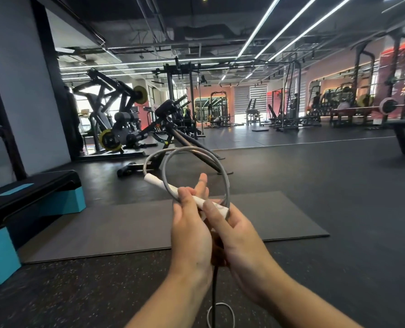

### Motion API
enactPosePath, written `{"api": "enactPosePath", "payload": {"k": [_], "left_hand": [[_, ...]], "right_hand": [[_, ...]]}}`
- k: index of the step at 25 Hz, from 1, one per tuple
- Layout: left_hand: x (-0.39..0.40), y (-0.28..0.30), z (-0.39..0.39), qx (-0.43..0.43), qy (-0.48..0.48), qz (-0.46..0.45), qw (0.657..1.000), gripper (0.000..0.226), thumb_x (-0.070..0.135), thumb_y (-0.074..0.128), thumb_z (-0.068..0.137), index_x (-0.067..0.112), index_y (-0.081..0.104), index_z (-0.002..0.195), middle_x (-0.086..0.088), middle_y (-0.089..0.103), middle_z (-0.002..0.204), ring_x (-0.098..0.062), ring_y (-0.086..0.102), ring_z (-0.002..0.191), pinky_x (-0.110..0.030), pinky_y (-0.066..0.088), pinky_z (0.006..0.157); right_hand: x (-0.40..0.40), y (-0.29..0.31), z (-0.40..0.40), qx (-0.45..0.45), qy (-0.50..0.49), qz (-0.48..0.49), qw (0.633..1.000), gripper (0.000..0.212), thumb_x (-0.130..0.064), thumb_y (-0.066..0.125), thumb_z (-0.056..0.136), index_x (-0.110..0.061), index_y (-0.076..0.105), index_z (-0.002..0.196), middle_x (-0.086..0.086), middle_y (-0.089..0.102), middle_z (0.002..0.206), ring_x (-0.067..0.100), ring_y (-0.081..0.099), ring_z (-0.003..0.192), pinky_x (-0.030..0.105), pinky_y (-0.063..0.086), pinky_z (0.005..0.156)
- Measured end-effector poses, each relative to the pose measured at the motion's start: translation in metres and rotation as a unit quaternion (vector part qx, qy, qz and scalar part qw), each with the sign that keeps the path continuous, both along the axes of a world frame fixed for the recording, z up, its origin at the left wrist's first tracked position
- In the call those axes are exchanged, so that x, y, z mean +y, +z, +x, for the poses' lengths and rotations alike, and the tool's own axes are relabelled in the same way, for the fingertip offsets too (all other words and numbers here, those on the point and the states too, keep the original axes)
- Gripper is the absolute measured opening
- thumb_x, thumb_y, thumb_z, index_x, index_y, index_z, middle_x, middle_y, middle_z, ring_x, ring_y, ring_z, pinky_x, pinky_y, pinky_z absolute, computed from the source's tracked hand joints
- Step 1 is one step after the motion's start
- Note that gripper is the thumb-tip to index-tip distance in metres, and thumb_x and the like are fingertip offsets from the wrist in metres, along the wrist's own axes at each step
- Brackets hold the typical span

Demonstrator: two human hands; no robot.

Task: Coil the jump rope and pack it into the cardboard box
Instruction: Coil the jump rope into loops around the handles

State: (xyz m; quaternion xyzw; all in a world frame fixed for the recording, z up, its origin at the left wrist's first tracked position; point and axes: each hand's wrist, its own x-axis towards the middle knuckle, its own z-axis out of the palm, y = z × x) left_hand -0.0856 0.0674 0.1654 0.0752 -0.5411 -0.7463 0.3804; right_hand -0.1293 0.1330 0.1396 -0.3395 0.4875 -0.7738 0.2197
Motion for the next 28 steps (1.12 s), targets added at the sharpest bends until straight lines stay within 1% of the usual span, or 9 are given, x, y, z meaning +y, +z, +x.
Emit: {"api": "enactPosePath", "payload": {"k": [5, 8, 11, 13, 14, 16, 18, 23, 28], "left_hand": [[-0.005, -0.013, 0.002, -0.040, -0.031, 0.051, 0.997, 0.045, 0.046, 0.057, 0.092, 0.021, 0.064, 0.128, 0.002, 0.075, 0.122, -0.015, 0.069, 0.114, -0.037, 0.051, 0.094], [-0.023, -0.008, 0.015, -0.141, 0.178, 0.013, 0.974, 0.083, 0.031, 0.081, 0.080, 0.025, 0.033, 0.147, -0.006, 0.048, 0.148, -0.025, 0.048, 0.134, -0.051, 0.042, 0.108], [-0.040, 0.014, 0.033, -0.108, 0.317, -0.431, 0.838, 0.081, 0.043, 0.069, 0.088, 0.034, 0.024, 0.155, 0.008, 0.023, 0.164, -0.014, 0.016, 0.152, -0.048, 0.016, 0.123], [-0.042, 0.034, 0.027, -0.118, 0.193, -0.678, 0.699, 0.056, 0.064, 0.043, 0.094, 0.041, 0.041, 0.144, 0.016, 0.045, 0.153, 0.002, 0.025, 0.145, -0.038, 0.005, 0.125], [-0.042, 0.041, 0.021, -0.168, 0.109, -0.714, 0.671, 0.054, 0.072, 0.036, 0.091, 0.043, 0.048, 0.135, 0.019, 0.058, 0.140, 0.006, 0.038, 0.135, -0.037, 0.013, 0.125], [-0.044, 0.050, 0.010, -0.244, -0.007, -0.689, 0.683, 0.051, 0.079, 0.043, 0.082, 0.044, 0.054, 0.118, 0.018, 0.073, 0.105, 0.005, 0.062, 0.098, -0.032, 0.048, 0.096], [-0.045, 0.054, 0.002, -0.268, -0.038, -0.682, 0.680, 0.046, 0.074, 0.050, 0.083, 0.042, 0.056, 0.114, 0.013, 0.072, 0.084, 0.000, 0.061, 0.073, -0.027, 0.045, 0.065], [-0.060, 0.048, -0.007, -0.170, -0.042, -0.667, 0.724, 0.035, 0.051, 0.050, 0.098, 0.029, 0.070, 0.116, 0.012, 0.075, 0.100, -0.002, 0.068, 0.092, -0.028, 0.052, 0.079], [-0.068, 0.040, -0.003, -0.142, 0.009, -0.606, 0.783, 0.040, 0.054, 0.043, 0.094, 0.023, 0.068, 0.098, 0.017, 0.064, 0.067, 0.001, 0.057, 0.062, -0.017, 0.040, 0.056]], "right_hand": [[0.007, 0.011, -0.010, 0.004, -0.075, -0.011, 0.997, 0.023, -0.037, 0.062, 0.097, -0.014, 0.063, 0.093, -0.001, 0.046, 0.060, 0.007, 0.035, 0.040, 0.021, 0.028, 0.039], [0.024, 0.020, -0.033, 0.147, -0.079, 0.088, 0.982, 0.018, -0.028, 0.059, 0.101, -0.014, 0.055, 0.091, -0.005, 0.043, 0.060, 0.008, 0.031, 0.043, 0.023, 0.026, 0.040], [0.038, 0.040, -0.048, 0.403, -0.092, 0.270, 0.869, 0.026, -0.033, 0.064, 0.098, -0.009, 0.061, 0.088, -0.004, 0.054, 0.062, 0.005, 0.043, 0.050, 0.027, 0.036, 0.050], [0.042, 0.052, -0.050, 0.466, -0.061, 0.308, 0.827, 0.015, -0.027, 0.068, 0.094, -0.013, 0.066, 0.089, -0.004, 0.064, 0.069, 0.001, 0.048, 0.057, 0.031, 0.042, 0.058], [0.044, 0.057, -0.048, 0.466, -0.042, 0.312, 0.827, 0.008, -0.020, 0.069, 0.091, -0.017, 0.066, 0.084, -0.008, 0.064, 0.068, -0.001, 0.049, 0.058, 0.027, 0.042, 0.058], [0.045, 0.061, -0.048, 0.464, -0.035, 0.326, 0.823, 0.012, -0.016, 0.074, 0.085, -0.012, 0.065, 0.078, -0.005, 0.061, 0.065, 0.002, 0.047, 0.057, 0.026, 0.039, 0.057], [0.046, 0.058, -0.050, 0.450, -0.049, 0.330, 0.828, 0.027, -0.027, 0.080, 0.081, -0.003, 0.067, 0.082, 0.004, 0.060, 0.068, 0.008, 0.048, 0.061, 0.031, 0.038, 0.060], [0.051, 0.054, -0.046, 0.341, -0.052, 0.255, 0.903, 0.040, -0.036, 0.083, 0.084, 0.001, 0.068, 0.086, 0.000, 0.042, 0.066, 0.007, 0.031, 0.053, 0.021, 0.025, 0.049], [0.050, 0.035, -0.043, 0.241, -0.028, 0.292, 0.925, 0.047, -0.045, 0.080, 0.084, -0.001, 0.072, 0.096, 0.009, 0.051, 0.070, 0.016, 0.036, 0.054, 0.028, 0.031, 0.050]]}}
